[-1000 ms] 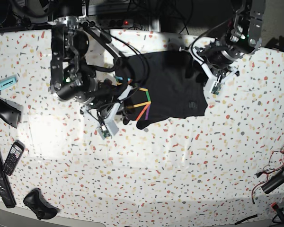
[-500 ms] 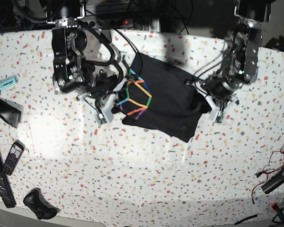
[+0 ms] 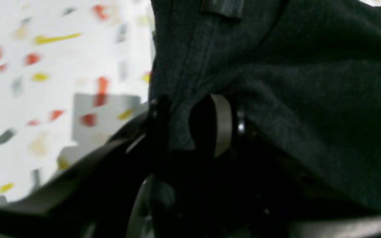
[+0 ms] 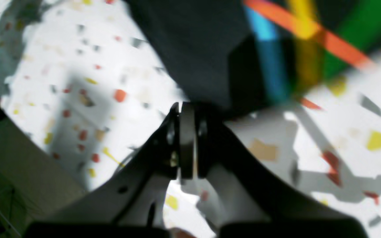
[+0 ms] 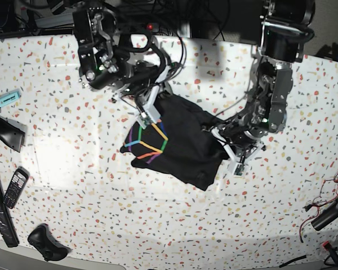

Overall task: Fold the T-shirt properly
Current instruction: 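Fold the lifted shirt over with both grippers, exposing the rainbow print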

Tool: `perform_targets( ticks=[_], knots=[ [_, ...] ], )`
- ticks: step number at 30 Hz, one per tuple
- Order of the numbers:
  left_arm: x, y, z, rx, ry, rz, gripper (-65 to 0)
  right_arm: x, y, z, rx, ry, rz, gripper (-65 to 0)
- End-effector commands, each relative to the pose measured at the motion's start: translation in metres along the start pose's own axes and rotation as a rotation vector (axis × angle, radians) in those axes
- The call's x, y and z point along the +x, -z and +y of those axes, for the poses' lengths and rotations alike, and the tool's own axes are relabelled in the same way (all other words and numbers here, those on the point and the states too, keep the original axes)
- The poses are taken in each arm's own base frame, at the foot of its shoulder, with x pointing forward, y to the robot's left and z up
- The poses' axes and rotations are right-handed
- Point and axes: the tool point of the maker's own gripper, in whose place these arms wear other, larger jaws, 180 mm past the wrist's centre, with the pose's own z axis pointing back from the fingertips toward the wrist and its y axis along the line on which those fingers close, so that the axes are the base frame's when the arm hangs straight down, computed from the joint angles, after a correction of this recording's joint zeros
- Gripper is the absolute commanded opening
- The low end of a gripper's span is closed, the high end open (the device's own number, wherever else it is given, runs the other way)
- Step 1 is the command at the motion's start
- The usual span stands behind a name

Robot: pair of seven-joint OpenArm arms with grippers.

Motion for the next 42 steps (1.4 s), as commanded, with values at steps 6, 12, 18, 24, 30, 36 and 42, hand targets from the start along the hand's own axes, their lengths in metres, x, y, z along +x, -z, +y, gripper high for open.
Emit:
perform_targets(
  ticks=[6,12,18,24,30,36,42],
  knots=[
    [0.028,-0.023,0.035,0.008,-0.024,-0.026,-46.3,0.059,-0.034,-0.036,-0.115,-0.013,-0.197,-65.0],
    [0.049,-0.057,0.033,-0.037,-0.001,-0.059,-46.3,0.099,-0.051,-0.07,-0.195,-0.019,-0.298,-65.0],
    [0.038,-0.082,0.004,-0.099,0.021,-0.084,-46.3,0.119,-0.034,-0.102,-0.224,0.008,-0.282,-65.0],
    [-0.011,-0.091,-0.017,-0.124,-0.01,-0.017,-46.4,0.132,-0.013,-0.134,-0.246,0.032,-0.232,-65.0],
    [-0.05,-0.095,-0.019,-0.093,-0.002,0.053,-46.3,0.114,0.016,-0.154,-0.231,0.098,-0.131,-65.0],
    [-0.048,-0.089,-0.011,-0.008,0.027,0.014,-46.3,0.09,0.025,-0.146,-0.192,0.094,-0.057,-65.0],
    [-0.036,-0.072,-0.009,0.014,0.039,-0.016,-46.3,0.069,0.028,-0.103,-0.064,0.055,-0.052,-65.0]
  ],
)
